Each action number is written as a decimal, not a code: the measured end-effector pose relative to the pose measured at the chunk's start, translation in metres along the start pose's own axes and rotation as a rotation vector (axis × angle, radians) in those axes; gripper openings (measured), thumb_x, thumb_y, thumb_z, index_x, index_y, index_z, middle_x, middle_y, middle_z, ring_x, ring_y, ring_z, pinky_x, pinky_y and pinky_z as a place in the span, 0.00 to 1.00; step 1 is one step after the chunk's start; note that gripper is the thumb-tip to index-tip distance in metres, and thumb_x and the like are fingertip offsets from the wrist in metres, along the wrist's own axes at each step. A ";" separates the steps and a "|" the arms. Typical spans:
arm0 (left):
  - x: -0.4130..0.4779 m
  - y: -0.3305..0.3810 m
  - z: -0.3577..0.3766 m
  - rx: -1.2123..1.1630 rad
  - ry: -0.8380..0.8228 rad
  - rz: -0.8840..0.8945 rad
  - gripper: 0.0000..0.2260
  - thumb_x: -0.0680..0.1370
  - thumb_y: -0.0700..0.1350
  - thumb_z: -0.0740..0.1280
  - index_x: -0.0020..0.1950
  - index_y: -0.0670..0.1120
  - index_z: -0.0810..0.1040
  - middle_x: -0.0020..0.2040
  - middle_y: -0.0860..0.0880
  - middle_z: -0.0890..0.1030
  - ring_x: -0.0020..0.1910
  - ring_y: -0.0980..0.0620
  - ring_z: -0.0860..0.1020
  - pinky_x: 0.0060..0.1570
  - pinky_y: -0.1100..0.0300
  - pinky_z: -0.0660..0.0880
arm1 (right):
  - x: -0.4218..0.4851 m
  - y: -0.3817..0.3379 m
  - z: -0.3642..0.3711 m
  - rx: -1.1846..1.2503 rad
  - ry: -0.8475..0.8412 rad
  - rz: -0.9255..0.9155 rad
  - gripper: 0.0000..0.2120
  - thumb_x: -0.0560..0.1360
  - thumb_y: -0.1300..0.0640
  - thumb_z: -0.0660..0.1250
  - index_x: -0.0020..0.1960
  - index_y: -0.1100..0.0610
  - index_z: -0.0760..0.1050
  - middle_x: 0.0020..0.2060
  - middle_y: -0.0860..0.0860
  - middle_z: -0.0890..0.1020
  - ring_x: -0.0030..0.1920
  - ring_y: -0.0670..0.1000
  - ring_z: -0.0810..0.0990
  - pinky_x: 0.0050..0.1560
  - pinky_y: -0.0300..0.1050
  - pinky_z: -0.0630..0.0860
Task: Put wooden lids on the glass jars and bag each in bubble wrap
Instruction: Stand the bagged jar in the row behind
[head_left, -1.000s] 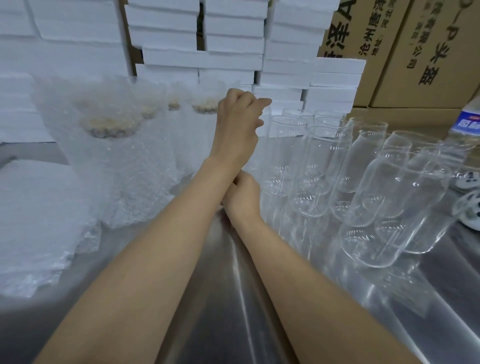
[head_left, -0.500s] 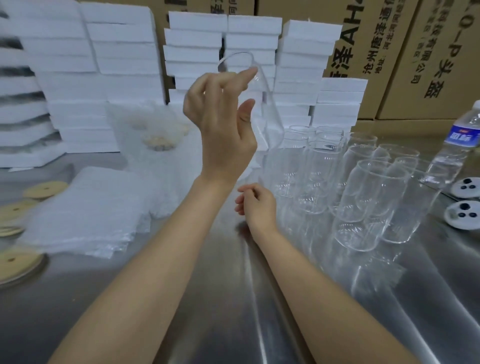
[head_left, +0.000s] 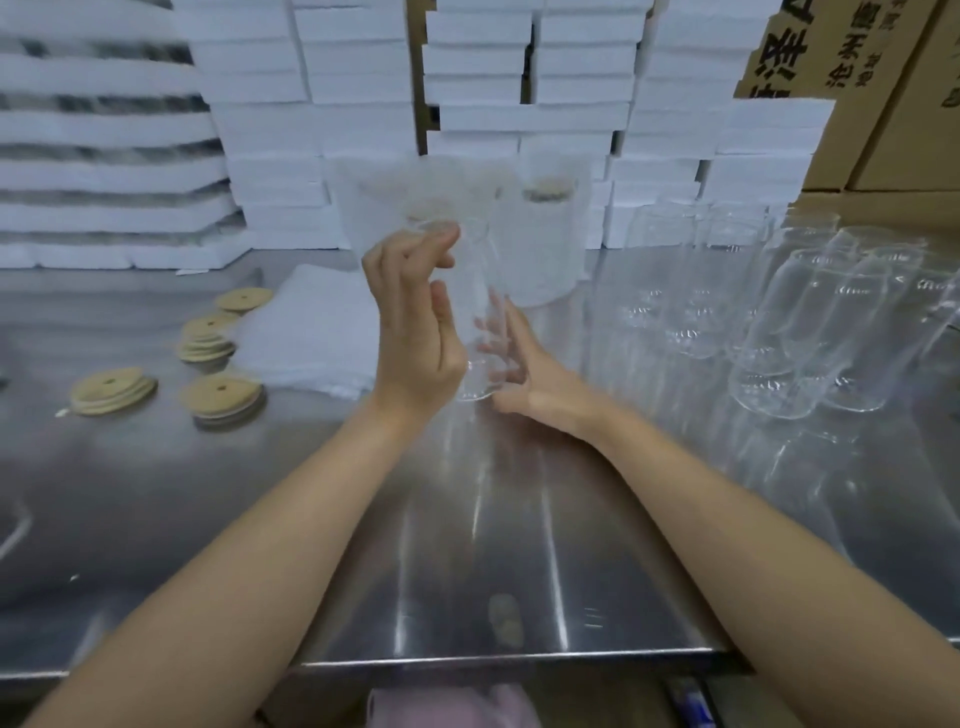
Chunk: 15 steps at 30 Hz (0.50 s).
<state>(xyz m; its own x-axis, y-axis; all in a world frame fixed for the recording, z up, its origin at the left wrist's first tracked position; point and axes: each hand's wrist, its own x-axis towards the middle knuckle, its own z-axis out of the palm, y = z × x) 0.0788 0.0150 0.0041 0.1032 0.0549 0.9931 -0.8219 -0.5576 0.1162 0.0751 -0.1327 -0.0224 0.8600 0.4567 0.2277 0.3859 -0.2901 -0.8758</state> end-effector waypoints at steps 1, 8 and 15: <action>-0.001 -0.004 -0.002 -0.007 -0.015 -0.002 0.17 0.77 0.33 0.51 0.64 0.44 0.66 0.49 0.37 0.74 0.53 0.47 0.68 0.61 0.61 0.61 | 0.001 -0.002 0.005 0.021 -0.001 -0.001 0.49 0.73 0.73 0.68 0.77 0.43 0.41 0.71 0.49 0.63 0.68 0.43 0.68 0.61 0.39 0.72; -0.008 -0.011 0.008 -0.214 -0.022 -0.203 0.19 0.82 0.40 0.53 0.73 0.49 0.56 0.65 0.42 0.64 0.66 0.46 0.67 0.65 0.44 0.69 | 0.008 0.004 0.020 0.030 0.175 -0.018 0.49 0.67 0.54 0.80 0.77 0.48 0.52 0.61 0.49 0.74 0.61 0.45 0.76 0.54 0.38 0.78; -0.025 -0.027 0.011 -0.593 -0.283 -1.083 0.23 0.79 0.64 0.49 0.68 0.54 0.65 0.55 0.50 0.80 0.50 0.53 0.82 0.50 0.56 0.79 | 0.018 0.009 0.020 0.017 0.259 0.036 0.48 0.61 0.38 0.73 0.75 0.50 0.58 0.50 0.45 0.77 0.46 0.40 0.77 0.47 0.33 0.72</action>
<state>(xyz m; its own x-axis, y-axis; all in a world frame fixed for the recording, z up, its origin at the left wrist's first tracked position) 0.1044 0.0199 -0.0235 0.9335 0.0305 0.3574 -0.3584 0.1213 0.9257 0.0876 -0.1100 -0.0349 0.9307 0.2151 0.2957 0.3497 -0.2871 -0.8918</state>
